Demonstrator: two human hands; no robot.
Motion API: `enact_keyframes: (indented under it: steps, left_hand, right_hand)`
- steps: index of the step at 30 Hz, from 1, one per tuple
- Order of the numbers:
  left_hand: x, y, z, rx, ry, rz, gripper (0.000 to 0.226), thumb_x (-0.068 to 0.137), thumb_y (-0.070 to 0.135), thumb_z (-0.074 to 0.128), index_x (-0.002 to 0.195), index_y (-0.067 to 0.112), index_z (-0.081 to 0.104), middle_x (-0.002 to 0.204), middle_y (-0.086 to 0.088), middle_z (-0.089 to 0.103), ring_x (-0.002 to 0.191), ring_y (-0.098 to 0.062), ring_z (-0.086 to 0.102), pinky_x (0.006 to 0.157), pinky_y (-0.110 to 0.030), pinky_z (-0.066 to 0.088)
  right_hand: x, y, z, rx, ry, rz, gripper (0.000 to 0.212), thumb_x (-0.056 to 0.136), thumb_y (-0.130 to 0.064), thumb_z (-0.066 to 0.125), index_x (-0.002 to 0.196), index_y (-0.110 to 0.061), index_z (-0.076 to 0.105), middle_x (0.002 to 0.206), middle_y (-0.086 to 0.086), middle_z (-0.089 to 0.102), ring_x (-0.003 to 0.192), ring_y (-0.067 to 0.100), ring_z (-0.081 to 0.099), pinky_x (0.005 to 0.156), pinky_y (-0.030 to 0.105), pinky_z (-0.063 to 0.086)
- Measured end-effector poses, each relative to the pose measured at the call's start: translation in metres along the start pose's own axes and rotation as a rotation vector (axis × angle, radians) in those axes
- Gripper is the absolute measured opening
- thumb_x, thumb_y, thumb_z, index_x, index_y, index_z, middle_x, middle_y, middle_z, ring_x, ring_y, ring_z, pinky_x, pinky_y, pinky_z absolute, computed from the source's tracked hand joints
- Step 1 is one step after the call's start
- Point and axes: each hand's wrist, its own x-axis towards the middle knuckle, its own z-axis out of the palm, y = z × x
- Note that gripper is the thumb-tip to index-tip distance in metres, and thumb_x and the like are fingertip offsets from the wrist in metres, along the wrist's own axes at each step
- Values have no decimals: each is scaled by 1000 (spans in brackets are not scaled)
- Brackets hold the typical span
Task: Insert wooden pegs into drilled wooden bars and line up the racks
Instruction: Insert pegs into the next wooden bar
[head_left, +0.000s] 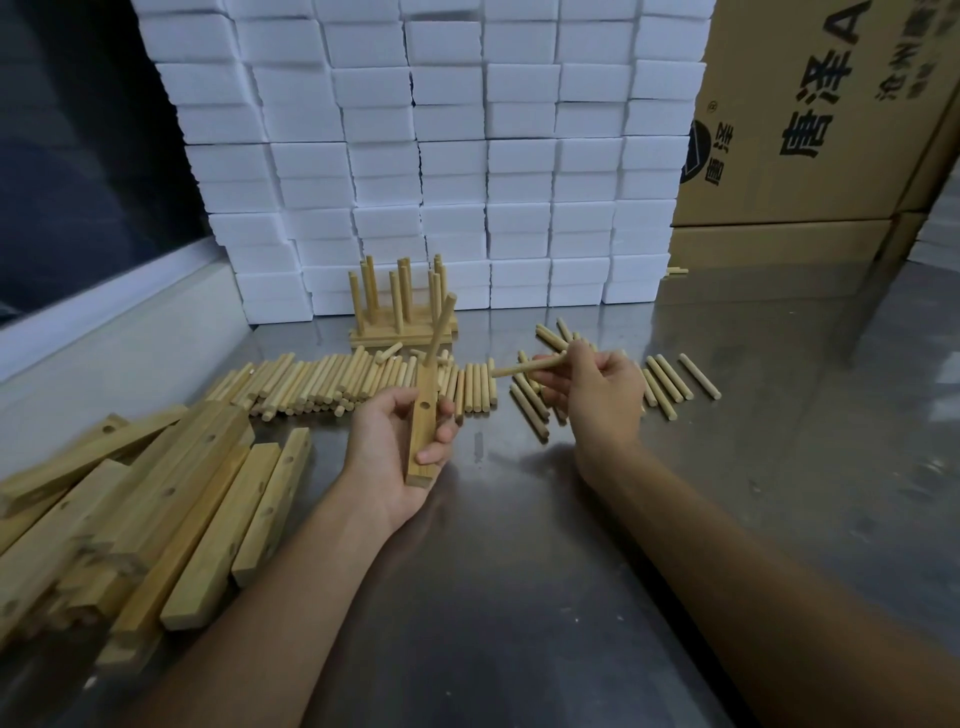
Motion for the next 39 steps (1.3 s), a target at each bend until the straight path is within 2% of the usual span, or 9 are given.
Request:
enact_keyframes:
  steps: [3, 8, 11, 16, 20, 23, 26, 29, 39]
  left_hand:
    - [0, -1, 1, 12, 14, 6, 20, 96, 12, 35, 100, 2, 52, 67, -12, 59, 44, -15, 49, 30, -17, 30]
    - [3, -3, 3, 90, 74, 24, 22, 104, 20, 39, 109, 4, 53, 81, -12, 66, 46, -14, 53, 30, -16, 31]
    - [3, -3, 3, 115, 82, 19, 23, 106, 24, 38, 107, 6, 53, 83, -11, 62, 44, -12, 50, 28, -15, 27]
    - [2, -3, 3, 99, 68, 7, 22, 105, 24, 38, 104, 6, 51, 75, -10, 60, 42, -12, 46, 28, -15, 25]
    - [0, -3, 2, 73, 43, -1, 22, 102, 20, 37, 98, 4, 52, 72, -12, 59, 43, -14, 47, 28, -17, 26]
    - [1, -3, 2, 56, 42, 3, 22, 99, 14, 34, 98, 1, 52, 69, -14, 62, 44, -16, 48, 28, -17, 28]
    - [2, -4, 3, 59, 52, -1, 21, 100, 12, 35, 104, 0, 52, 71, -15, 65, 44, -16, 49, 29, -17, 28]
    - [3, -4, 2, 55, 56, -10, 23, 102, 13, 35, 107, 0, 54, 74, -15, 67, 44, -15, 49, 30, -17, 29]
    - [5, -6, 2, 48, 48, 17, 29, 106, 14, 29, 105, -1, 54, 73, -13, 56, 43, -14, 46, 30, -17, 28]
  right_hand:
    - [2, -1, 1, -3, 4, 74, 36, 106, -27, 45, 114, 5, 58, 81, 11, 77, 60, 14, 70, 47, 18, 50]
    - [2, -5, 7, -40, 82, 188, 34, 108, -37, 32, 112, -13, 56, 66, 0, 64, 50, 8, 57, 46, 22, 46]
    - [0, -7, 11, 1, 71, 270, 33, 108, -34, 29, 116, -18, 57, 55, -4, 48, 44, 8, 42, 41, 21, 35]
    - [-4, -10, 11, 22, 45, 311, 41, 105, -43, 39, 89, -12, 60, 50, -5, 43, 41, 8, 35, 36, 20, 30]
    - [-3, -12, 11, -33, 78, 292, 39, 102, -31, 37, 71, -17, 54, 54, -4, 43, 44, 9, 36, 46, 24, 31]
    - [-3, -9, 11, -148, 100, 203, 41, 106, -38, 34, 76, -17, 53, 57, -3, 46, 47, 9, 41, 49, 26, 37]
    - [-5, -6, 12, -43, -24, 137, 45, 107, -42, 31, 88, -11, 57, 59, 1, 61, 45, 9, 56, 45, 22, 49]
    - [-8, -4, 16, 86, -149, 149, 32, 107, -26, 42, 101, -3, 63, 81, 9, 73, 64, 13, 68, 64, 23, 60]
    - [-22, -3, 22, 17, -397, 82, 22, 104, -10, 46, 94, -1, 64, 99, 21, 69, 72, 17, 66, 78, 26, 60]
